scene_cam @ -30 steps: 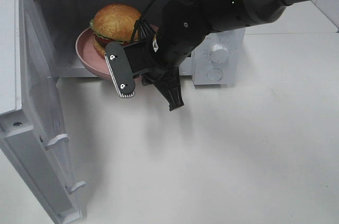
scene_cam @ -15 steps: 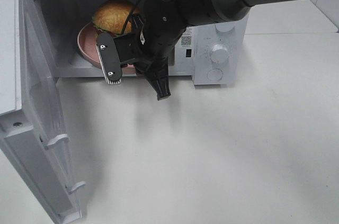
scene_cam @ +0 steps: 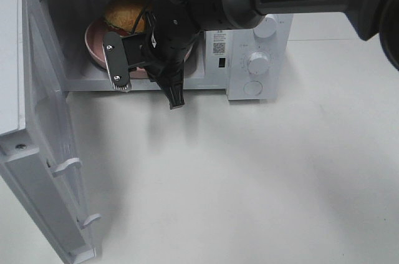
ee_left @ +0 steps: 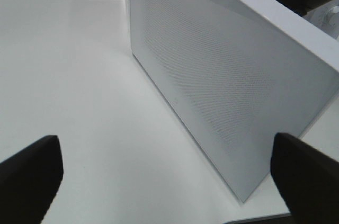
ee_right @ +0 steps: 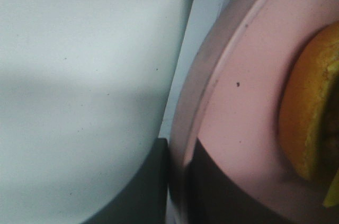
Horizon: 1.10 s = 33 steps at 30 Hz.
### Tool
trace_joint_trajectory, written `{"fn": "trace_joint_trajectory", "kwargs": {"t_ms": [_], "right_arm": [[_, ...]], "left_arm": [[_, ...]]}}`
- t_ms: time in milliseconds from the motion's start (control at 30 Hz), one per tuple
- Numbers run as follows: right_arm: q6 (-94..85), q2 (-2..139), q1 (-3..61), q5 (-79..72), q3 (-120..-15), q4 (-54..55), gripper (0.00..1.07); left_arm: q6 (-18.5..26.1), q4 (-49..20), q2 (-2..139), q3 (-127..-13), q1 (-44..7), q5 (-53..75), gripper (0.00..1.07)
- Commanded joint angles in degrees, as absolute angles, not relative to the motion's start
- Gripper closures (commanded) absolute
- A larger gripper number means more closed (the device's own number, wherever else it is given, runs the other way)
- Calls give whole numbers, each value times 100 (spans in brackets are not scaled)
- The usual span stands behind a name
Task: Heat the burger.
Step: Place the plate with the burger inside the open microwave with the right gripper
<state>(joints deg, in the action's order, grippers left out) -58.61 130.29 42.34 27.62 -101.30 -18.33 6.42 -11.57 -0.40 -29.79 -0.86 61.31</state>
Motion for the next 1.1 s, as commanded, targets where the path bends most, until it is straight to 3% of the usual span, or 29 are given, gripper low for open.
{"fn": "trace_joint_trajectory", "kwargs": {"t_ms": [33,633,867,967,1033,1100], "right_arm": [[-5672,13149,4211,2510,-10520,-2137,107],[-5621,13562,4142,2624,-11201,-2235,106],[-5655,13562,4142,2630,-11201,-2235,95],[-5655,13562,4142,2699,-11201,-2206,86],[-5655,13562,4142,2848,-11201,-2200,72],[-5655,13562,4142,2905,-11201,-2189,69]], "left_arm": [[625,-1157,-40,-2962,-57,6159,7],[613,-1129,-11,-2962,-57,6159,7],[613,-1129,-11,-2962,-57,6159,7],[613,-1129,-11,-2962,-57,6159,7],[613,-1129,-11,-2962,-57,6159,7],[613,-1129,-11,-2962,-57,6159,7]]}}
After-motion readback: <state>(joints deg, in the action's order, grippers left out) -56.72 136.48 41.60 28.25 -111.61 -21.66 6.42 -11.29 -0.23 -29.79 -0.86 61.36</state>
